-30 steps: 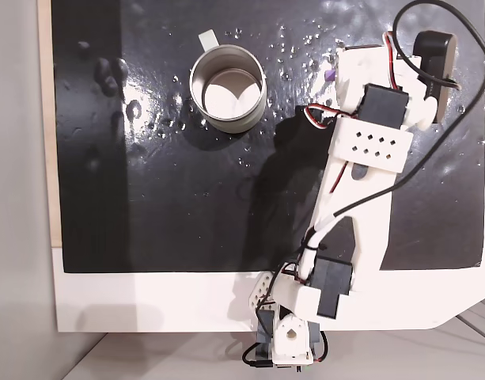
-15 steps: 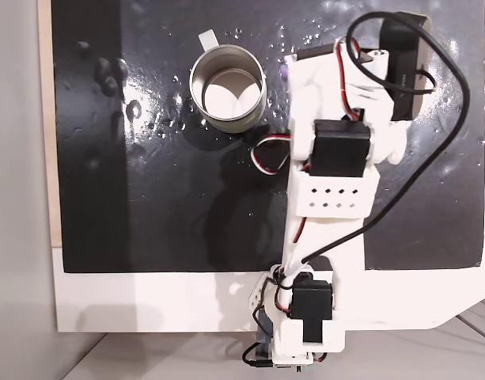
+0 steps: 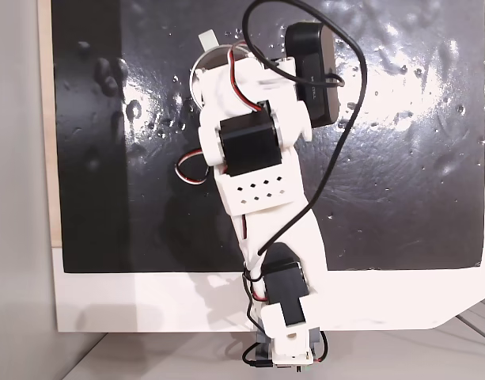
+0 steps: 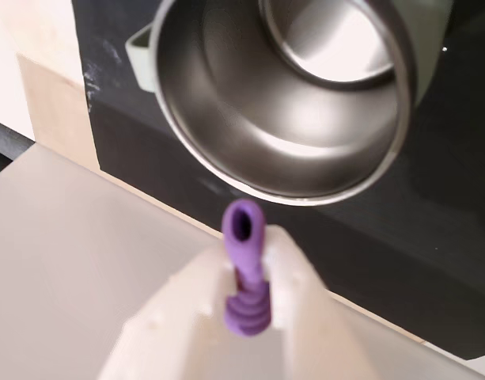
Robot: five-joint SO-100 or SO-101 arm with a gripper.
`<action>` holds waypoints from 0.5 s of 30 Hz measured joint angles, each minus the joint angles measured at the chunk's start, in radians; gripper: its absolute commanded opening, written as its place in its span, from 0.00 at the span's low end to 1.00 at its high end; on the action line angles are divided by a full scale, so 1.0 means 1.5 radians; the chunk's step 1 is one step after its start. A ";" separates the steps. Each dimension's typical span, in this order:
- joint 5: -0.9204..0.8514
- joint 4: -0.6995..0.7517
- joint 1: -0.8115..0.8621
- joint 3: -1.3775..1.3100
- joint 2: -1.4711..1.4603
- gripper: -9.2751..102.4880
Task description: Grasp a pengrip and put it in the cup.
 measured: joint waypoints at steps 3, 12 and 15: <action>0.019 0.007 -0.004 0.000 0.000 0.17; 0.040 0.010 -0.009 0.000 0.000 0.33; 0.040 0.010 -0.011 0.000 0.000 0.33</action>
